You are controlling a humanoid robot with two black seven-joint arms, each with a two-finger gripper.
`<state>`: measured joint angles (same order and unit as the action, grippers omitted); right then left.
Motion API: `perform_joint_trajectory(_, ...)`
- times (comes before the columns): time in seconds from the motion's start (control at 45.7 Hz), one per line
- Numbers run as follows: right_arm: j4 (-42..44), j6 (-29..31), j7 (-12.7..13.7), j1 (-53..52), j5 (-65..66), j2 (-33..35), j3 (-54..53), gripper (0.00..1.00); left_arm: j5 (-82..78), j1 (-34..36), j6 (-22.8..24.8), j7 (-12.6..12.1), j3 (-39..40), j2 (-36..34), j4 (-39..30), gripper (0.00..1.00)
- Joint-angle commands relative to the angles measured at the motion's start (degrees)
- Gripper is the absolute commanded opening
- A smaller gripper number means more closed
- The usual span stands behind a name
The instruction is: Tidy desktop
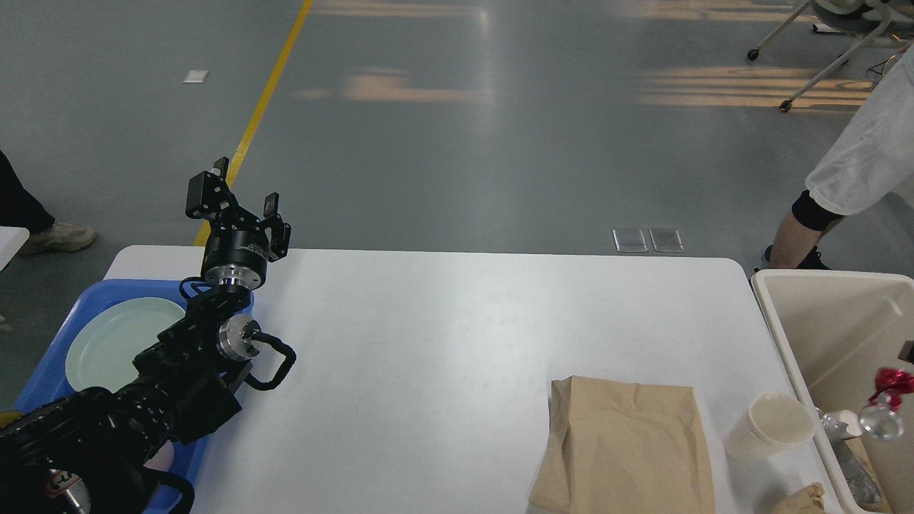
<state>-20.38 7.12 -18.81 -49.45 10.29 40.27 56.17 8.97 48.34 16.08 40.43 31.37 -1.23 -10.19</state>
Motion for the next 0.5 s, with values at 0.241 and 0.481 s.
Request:
perform_joint_trajectory(0.241, -4.8, 3.4, -0.2, -9.3, 1.0, 3.8, 3.9, 1.0, 0.0, 0.0, 0.0, 0.0, 0.0, 0.0, 0.0, 0.96)
perform_joint_trajectory(0.481, -7.6, 23.6, -0.3, -30.4, 1.3, 6.0, 21.2, 1.0, 0.0, 0.0, 0.0, 0.0, 0.0, 0.0, 0.0, 0.96)
